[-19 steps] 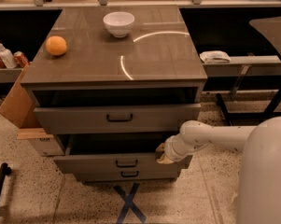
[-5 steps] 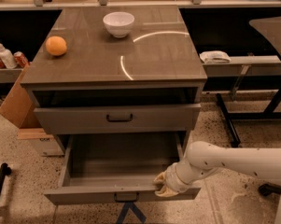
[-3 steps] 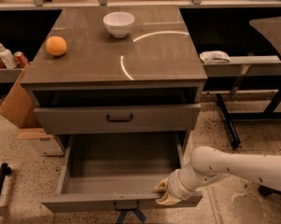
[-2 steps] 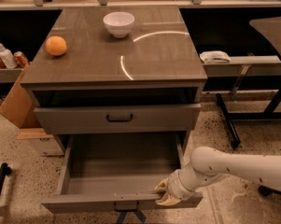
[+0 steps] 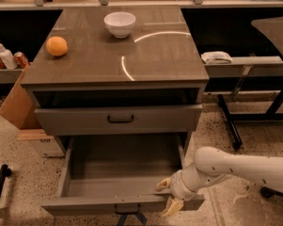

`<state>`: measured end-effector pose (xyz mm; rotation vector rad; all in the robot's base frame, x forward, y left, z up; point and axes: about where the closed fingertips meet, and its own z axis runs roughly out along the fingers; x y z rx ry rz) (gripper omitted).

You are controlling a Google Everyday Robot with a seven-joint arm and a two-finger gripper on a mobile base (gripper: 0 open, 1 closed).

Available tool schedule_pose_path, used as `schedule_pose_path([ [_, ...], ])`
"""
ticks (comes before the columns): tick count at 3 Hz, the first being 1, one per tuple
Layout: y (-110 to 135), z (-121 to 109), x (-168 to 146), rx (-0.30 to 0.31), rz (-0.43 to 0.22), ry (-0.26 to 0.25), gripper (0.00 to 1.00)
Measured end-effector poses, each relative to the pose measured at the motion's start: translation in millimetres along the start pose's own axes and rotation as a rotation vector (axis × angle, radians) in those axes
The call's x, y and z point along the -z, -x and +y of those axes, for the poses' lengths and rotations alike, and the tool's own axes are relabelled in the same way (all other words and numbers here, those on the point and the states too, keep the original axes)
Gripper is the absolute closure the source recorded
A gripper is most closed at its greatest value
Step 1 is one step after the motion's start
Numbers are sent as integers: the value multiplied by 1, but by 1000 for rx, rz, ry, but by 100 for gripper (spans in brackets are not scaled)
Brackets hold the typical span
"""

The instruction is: Open middle drawer

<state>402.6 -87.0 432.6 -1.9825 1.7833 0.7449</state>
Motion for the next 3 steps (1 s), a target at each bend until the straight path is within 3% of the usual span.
schedule_pose_path([
  [1,1,-6,21,11,10,-40,0],
  [3,-2,-28,103,31,61,-187,0],
])
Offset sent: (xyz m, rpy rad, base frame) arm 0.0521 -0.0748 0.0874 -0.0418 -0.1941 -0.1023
